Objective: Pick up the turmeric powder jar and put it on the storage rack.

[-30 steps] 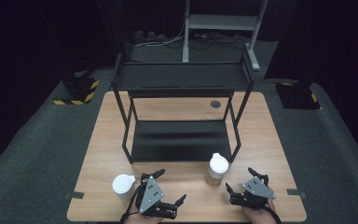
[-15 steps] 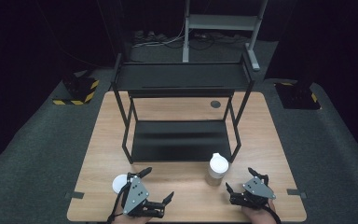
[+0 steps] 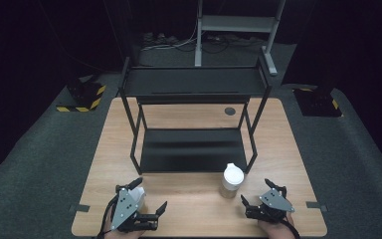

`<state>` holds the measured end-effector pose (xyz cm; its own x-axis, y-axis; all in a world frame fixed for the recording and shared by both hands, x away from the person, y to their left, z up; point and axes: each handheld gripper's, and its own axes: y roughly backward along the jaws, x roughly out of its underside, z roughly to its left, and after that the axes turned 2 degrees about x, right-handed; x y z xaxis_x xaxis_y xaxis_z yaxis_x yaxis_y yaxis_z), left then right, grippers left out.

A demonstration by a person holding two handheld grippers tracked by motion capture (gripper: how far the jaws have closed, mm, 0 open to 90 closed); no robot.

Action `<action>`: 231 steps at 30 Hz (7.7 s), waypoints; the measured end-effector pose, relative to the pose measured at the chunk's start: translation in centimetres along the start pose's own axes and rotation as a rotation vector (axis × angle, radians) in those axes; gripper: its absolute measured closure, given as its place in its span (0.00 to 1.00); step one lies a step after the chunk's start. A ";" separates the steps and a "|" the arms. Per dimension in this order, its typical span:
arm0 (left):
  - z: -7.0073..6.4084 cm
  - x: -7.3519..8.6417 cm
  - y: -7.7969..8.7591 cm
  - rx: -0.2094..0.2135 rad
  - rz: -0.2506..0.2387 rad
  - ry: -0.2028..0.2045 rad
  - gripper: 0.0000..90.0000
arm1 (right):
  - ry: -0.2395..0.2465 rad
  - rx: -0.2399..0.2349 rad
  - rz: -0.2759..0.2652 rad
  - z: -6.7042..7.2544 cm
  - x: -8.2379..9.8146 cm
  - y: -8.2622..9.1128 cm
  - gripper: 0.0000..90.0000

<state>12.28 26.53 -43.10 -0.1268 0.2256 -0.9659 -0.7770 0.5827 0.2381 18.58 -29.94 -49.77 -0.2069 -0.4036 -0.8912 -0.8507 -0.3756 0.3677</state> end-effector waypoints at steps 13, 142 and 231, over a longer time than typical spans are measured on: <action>0.7 1.2 2.2 -0.076 0.011 0.012 0.00 | -0.001 0.000 0.001 0.0 0.0 0.0 0.00; 2.1 2.2 0.7 -0.025 -0.121 0.089 0.34 | 0.003 -0.008 0.001 -0.1 0.0 0.0 0.00; 7.5 -17.2 -7.6 -0.050 -0.304 0.063 0.34 | -0.029 -0.009 -0.016 -0.5 0.3 0.1 0.00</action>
<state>24.92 24.09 -27.56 0.0789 -0.0027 -0.9969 -0.8145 0.5764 -0.0660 18.61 -30.50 -49.89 -0.2071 -0.3736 -0.9042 -0.8497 -0.3893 0.3555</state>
